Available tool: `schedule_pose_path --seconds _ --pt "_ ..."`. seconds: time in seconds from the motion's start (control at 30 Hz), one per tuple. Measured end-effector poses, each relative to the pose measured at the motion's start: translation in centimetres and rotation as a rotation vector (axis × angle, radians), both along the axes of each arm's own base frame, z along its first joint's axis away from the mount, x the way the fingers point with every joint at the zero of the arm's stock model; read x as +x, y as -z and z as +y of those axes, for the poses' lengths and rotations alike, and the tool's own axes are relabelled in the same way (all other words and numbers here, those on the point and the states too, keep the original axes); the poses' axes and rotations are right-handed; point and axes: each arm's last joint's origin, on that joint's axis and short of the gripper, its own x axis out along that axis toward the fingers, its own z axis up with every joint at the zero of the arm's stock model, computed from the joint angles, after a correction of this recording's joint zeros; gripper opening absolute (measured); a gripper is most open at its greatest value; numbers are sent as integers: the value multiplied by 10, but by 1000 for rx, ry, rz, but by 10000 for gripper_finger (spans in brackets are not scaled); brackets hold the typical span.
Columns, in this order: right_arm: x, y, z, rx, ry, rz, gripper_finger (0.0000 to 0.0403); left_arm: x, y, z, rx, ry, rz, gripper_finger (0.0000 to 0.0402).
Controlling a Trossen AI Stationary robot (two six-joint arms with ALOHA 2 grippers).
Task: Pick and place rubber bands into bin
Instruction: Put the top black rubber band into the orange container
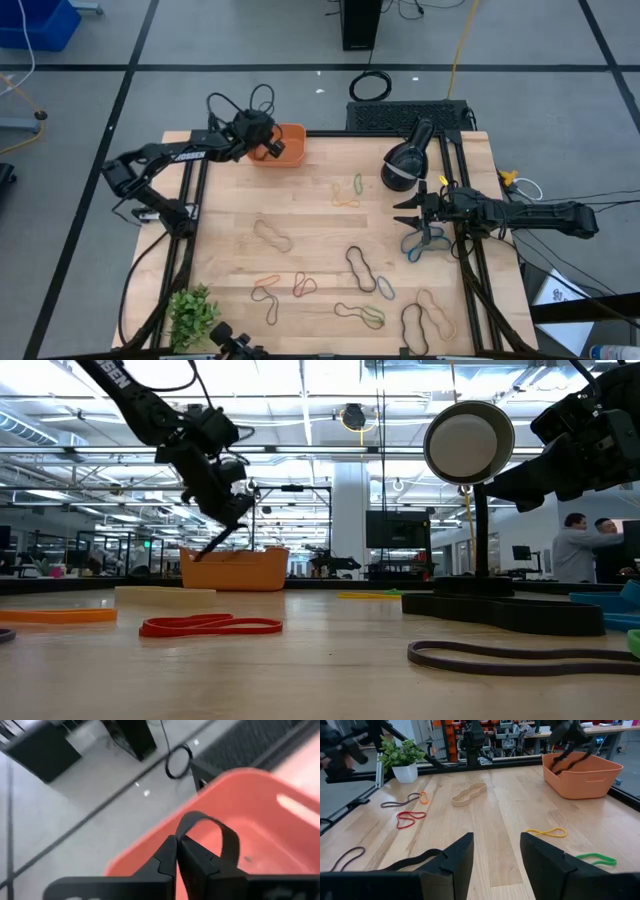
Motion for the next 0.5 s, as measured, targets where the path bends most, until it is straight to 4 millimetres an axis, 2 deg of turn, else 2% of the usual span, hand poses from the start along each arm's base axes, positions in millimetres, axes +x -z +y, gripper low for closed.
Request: schedule_pose_path --seconds 0.2,0.5 --pt "0 0 0 0 0 0 155 6 17 -1 -78 45 22 54" --pt "0 0 0 0 0 0 155 15 27 -8 -112 93 48 35"
